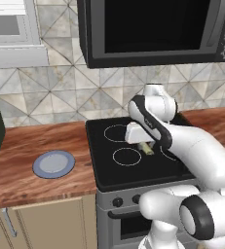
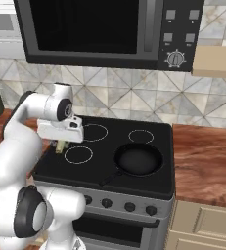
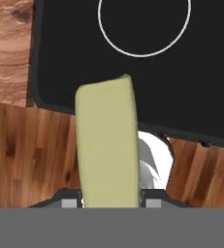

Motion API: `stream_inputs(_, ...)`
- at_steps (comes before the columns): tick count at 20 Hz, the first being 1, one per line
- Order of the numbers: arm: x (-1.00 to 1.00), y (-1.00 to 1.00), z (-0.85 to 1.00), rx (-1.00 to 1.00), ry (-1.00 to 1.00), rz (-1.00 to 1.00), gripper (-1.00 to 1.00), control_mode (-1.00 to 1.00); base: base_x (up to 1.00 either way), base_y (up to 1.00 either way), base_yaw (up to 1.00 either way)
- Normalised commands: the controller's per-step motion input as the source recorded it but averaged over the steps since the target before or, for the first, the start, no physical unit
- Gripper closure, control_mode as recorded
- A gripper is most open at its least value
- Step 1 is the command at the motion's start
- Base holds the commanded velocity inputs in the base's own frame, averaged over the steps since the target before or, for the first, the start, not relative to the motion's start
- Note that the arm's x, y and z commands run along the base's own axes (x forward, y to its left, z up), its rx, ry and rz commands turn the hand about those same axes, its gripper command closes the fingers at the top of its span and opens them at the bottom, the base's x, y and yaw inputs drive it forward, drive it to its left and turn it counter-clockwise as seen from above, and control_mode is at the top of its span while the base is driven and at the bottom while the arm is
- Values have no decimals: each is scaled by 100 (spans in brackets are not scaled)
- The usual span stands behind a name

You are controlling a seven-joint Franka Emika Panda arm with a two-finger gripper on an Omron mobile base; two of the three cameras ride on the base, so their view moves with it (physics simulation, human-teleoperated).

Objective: Pick up the butter stick and place it in the pan. Then turn on the burner for the pan.

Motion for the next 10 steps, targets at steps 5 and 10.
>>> stream_inputs(5,0,-91,0,2,0,-3,100,-100,0,0,0)
stream_inputs(10,1,-87,0,1,0,-3,100,-100,0,0,0)
